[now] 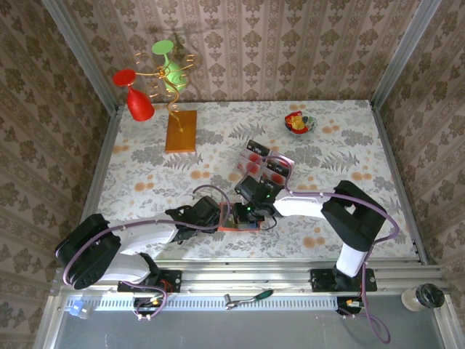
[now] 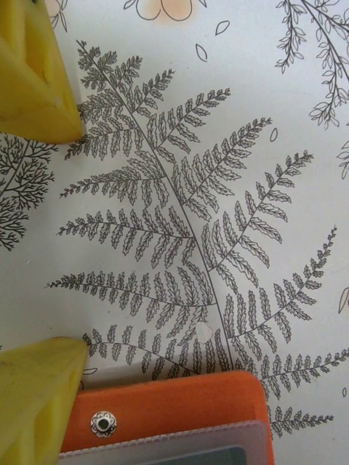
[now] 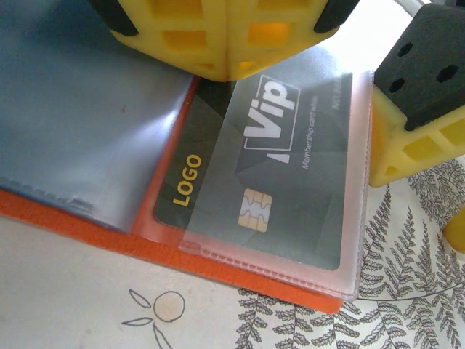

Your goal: Put the credit cards into the card holder

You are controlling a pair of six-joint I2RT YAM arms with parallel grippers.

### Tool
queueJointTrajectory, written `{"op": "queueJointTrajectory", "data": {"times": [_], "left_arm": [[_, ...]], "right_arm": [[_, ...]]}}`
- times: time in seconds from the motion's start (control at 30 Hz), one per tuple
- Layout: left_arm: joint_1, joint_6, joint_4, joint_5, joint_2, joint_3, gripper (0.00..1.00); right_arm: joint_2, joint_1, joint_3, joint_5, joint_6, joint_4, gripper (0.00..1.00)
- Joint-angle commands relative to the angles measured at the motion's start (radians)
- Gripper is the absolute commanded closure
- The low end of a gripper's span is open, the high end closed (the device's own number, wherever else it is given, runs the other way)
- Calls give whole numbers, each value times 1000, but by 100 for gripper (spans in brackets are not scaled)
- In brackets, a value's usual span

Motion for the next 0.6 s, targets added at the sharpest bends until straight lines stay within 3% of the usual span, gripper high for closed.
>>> {"op": "queueJointTrajectory", "data": {"times": [0.0, 0.23, 0.43, 0.57], "left_arm": [[-3, -15, 16, 5, 25, -5, 28], [-8, -21, -9, -8, 18, 5, 28], [-6, -107, -205, -138, -55, 41, 30], [4, -86, -192, -122, -78, 48, 29]], "right_arm": [[36, 16, 28, -1, 1, -9, 100], [47, 18, 37, -3, 13, 1, 100], [43, 19, 37, 0, 8, -6, 100], [22, 16, 37, 4, 1, -18, 100]]}}
